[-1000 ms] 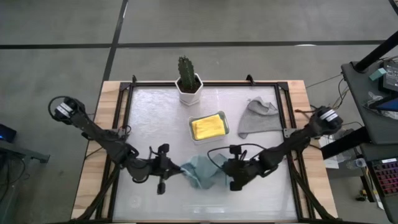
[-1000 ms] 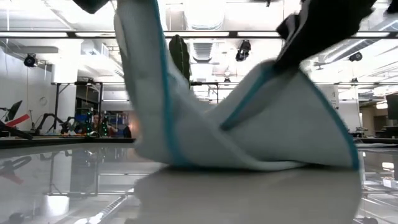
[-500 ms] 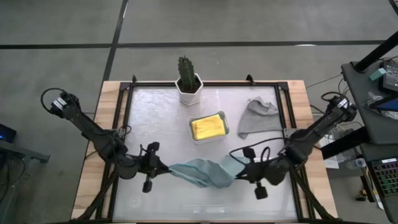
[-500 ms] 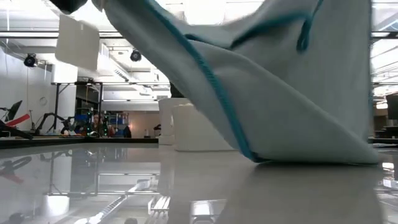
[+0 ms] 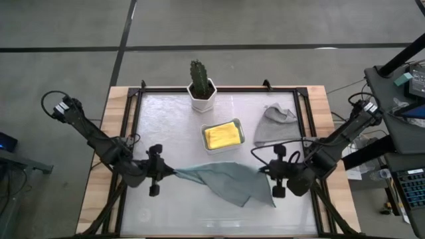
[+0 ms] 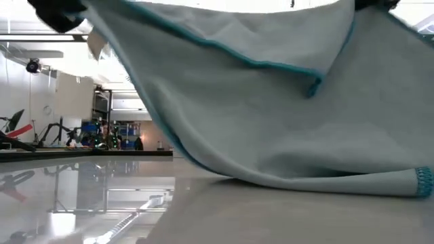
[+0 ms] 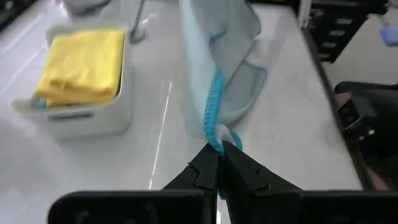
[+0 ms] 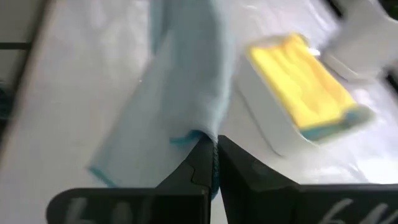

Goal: Fold microfiber towels
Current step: Fold the light blue towel

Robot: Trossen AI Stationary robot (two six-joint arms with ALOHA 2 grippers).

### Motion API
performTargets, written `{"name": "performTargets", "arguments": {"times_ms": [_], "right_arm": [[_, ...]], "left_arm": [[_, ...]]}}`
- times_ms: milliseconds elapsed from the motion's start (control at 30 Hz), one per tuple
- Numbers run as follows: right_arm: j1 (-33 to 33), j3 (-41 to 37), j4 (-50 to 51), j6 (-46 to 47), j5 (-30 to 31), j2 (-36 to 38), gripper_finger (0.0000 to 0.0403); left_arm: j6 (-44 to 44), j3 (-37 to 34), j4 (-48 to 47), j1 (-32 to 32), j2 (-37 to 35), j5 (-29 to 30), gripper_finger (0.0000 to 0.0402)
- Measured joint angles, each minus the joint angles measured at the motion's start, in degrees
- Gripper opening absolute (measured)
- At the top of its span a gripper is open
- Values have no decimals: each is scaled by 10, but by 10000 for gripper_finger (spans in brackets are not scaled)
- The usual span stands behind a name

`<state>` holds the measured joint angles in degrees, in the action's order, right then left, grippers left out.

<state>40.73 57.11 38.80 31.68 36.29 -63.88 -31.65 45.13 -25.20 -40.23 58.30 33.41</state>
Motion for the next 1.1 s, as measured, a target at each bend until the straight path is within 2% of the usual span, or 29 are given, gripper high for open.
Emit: {"name": "performTargets", "arguments": {"times_ms": [133, 267, 333, 500, 600, 667, 800, 933, 1100], "right_arm": [[0, -2, 49, 48, 31, 0, 9], [0, 0, 39, 36, 43, 0, 9], [0, 12, 38, 13, 48, 0, 9], [0, 60, 38, -52, 127, 0, 8], [0, 94, 38, -93, 133, 0, 8], [0, 112, 38, -113, 132, 0, 8], [4, 118, 37, -121, 108, 0, 8], [4, 82, 24, -98, 42, -7, 8], [4, 7, -48, -52, -66, -27, 8]], "left_arm": [[-60, -6, -52, 0, 4, 12, 0], [-82, -3, -74, 0, 7, 44, 0], [-57, 9, -76, 0, 3, 61, 0], [45, 63, -73, 0, -33, 152, 0], [128, 99, -68, 1, -58, 179, 0], [176, 113, -67, 0, -74, 161, 0], [199, 109, -66, 0, -95, 54, 0], [174, 68, -40, -2, -81, -20, 0], [125, 15, 54, -7, -12, -95, 0]]}}
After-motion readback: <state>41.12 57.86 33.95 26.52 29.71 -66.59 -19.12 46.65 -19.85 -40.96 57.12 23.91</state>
